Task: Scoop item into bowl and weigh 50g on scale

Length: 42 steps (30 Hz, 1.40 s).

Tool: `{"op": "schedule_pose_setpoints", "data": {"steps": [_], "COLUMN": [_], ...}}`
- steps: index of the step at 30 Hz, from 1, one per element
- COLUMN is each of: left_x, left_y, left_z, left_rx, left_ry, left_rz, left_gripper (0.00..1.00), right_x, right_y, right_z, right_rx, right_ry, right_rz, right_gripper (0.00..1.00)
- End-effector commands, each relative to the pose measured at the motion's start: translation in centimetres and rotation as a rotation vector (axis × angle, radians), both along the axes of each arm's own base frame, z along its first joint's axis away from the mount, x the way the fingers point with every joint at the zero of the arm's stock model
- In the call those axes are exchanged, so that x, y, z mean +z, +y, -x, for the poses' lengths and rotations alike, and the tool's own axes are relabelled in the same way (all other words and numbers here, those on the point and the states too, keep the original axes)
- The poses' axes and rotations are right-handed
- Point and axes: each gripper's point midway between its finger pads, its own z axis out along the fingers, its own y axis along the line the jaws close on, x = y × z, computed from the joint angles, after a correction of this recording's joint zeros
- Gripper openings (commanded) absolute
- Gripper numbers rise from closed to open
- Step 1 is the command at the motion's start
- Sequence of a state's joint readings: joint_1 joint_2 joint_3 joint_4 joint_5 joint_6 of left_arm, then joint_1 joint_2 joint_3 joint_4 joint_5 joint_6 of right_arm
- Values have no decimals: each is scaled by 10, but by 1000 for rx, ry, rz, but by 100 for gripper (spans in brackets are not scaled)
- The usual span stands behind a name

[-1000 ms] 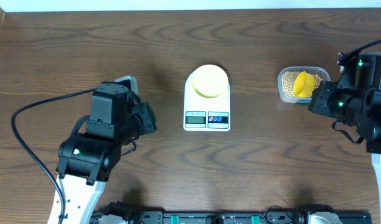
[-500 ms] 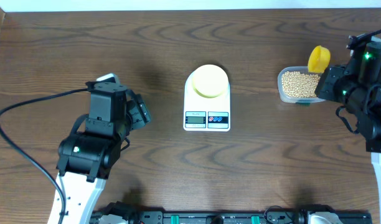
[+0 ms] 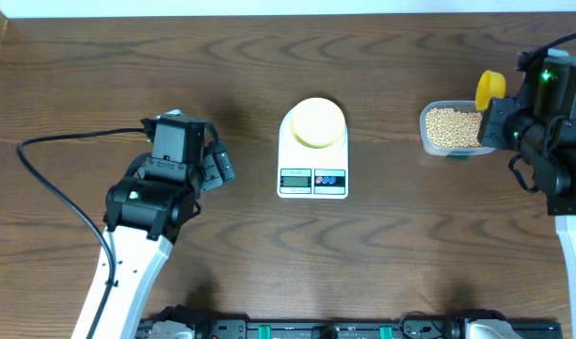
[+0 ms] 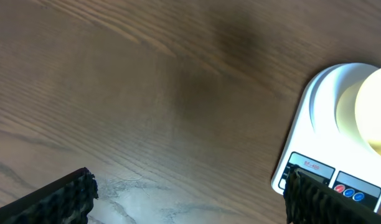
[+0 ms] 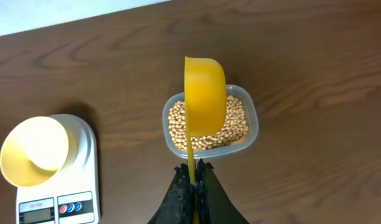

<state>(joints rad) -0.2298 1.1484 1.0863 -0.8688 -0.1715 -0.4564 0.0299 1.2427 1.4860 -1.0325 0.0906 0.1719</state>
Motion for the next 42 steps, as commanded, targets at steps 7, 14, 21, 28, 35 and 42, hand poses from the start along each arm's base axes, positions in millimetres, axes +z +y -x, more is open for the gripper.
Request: {"op": "schedule_pose_setpoints", "data": {"steps": [7,14,21,28,35,42], "left_x": [-7,-7,-7,-7,-7,-7], "left_y": [5,5,5,5,5,5], "left_z": [-3,-3,-3,-3,-3,-3], "left_rx": [20,20,20,20,20,20], "left_ry": [29,29,29,29,29,29], "left_rz": [-27,-27,-27,-27,-27,-27], "left_gripper": [98,98,98,98,98,98], "right_x": [7,10,20,25,32,40], "right_y": [-8,-10,-31,-66,-68,-68], "right_z": [0,-4,-11,-9,-14,-21], "right_rx": [19,34,-29,-128,-126,-109], "right_ry": [-11,-27,-76,-95,-135,-174], "right_rz": [75,104,109,112,96,108], "right_gripper": [1,1,1,1,1,1]}}
